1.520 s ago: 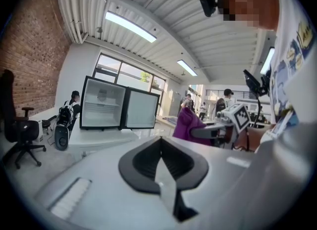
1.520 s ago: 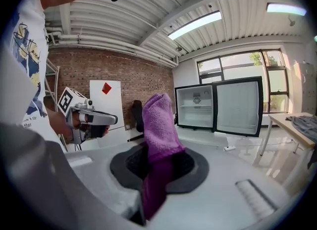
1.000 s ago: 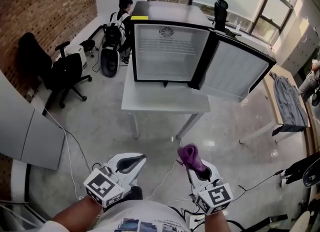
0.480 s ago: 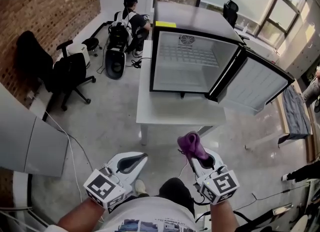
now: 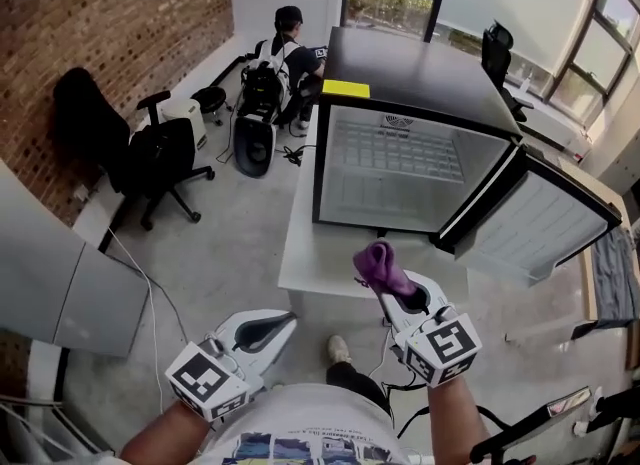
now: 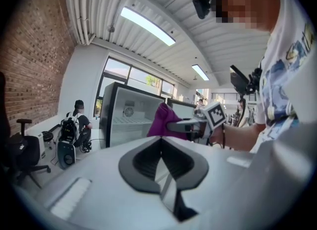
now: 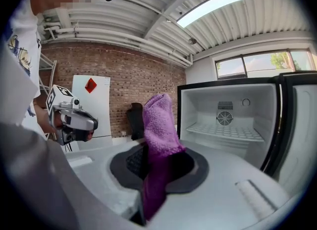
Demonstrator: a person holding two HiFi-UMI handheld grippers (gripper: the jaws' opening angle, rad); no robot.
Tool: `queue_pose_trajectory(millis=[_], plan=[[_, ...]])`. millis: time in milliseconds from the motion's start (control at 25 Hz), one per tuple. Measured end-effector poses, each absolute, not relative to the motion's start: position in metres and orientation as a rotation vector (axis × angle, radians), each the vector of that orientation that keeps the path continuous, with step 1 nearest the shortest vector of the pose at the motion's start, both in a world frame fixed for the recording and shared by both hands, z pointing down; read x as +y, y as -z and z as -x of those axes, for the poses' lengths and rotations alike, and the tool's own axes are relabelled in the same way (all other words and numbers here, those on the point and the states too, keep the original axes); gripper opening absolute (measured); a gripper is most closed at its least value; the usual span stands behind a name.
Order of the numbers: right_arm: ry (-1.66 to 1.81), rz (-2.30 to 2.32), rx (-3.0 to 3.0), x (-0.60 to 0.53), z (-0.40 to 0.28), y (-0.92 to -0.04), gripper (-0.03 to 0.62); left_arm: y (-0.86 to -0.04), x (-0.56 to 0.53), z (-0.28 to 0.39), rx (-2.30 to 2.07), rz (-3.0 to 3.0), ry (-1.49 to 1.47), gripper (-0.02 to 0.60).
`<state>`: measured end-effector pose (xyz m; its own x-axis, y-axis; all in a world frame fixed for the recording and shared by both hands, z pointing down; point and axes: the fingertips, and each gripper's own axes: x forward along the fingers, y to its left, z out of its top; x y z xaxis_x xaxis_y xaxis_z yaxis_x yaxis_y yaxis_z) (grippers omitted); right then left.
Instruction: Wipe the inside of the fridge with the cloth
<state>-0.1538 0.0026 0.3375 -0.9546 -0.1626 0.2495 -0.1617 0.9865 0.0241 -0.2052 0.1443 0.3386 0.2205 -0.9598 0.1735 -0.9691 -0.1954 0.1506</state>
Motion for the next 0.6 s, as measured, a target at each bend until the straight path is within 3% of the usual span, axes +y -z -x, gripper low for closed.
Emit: queue_pose_trajectory(millis=[600], plan=[[0.236,0.196,-2.912,-0.085,0.251,-0.323,0.052,-0.324,0.056,0.224,-1.949,-2.172,-0.084,0.006]])
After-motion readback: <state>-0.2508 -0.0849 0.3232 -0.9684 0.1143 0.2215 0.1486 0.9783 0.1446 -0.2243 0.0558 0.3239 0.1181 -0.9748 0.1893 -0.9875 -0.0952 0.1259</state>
